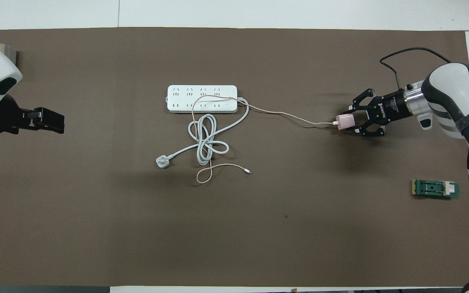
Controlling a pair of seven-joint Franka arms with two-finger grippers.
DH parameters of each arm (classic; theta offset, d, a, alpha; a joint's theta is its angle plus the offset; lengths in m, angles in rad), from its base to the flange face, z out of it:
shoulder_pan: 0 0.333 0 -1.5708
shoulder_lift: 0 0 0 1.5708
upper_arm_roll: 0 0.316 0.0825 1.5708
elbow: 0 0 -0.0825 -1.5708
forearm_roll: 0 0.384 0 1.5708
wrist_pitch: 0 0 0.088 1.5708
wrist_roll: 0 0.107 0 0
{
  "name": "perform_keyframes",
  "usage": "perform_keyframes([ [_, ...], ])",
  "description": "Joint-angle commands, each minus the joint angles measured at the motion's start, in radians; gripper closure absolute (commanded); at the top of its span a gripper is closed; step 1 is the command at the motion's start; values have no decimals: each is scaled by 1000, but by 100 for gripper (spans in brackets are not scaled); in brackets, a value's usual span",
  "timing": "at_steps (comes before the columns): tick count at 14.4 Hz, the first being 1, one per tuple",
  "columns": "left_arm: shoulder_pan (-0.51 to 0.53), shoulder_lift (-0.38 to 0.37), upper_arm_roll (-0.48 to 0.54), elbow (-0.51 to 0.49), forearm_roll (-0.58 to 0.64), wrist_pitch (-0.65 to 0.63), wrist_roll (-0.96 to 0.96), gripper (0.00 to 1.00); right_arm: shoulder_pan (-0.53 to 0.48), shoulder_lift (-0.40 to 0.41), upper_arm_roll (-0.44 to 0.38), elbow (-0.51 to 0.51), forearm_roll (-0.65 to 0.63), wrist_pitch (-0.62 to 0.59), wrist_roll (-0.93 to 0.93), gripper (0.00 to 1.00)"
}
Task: Plug charger into power strip
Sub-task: 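Lift the pink charger and carry it toward the power strip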
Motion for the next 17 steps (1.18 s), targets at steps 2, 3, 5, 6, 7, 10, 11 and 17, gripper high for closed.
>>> perform_keyframes([
  [2, -36, -4, 6, -47, -80, 93, -78, 0, 84, -6, -2, 125, 84, -55, 175, 100],
  [3, -62, -4, 8, -51, -86, 123, -114, 0, 119, -6, -2, 142, 118, -47, 214, 100],
  [5, -87, -19, 6, -108, -91, 161, -123, 0, 201, -5, -2, 164, 131, -10, 309, 100],
  [6, -102, -28, 6, -151, -91, 226, -123, 0, 239, -3, -2, 169, 140, 46, 352, 100],
  [7, -116, -30, 5, -159, -91, 277, -123, 0, 292, 0, -2, 169, 135, 95, 387, 100],
  [10, -124, -39, 6, -182, -96, 293, -132, 0, 420, 9, -3, 170, 134, 261, 497, 100],
  [11, -118, -40, 6, -203, -118, 298, -143, 0, 449, 11, -3, 170, 129, 295, 519, 100],
  [17, -81, 1, 14, -165, -291, 221, -142, 0, 549, 19, -5, 169, 123, 412, 579, 100],
])
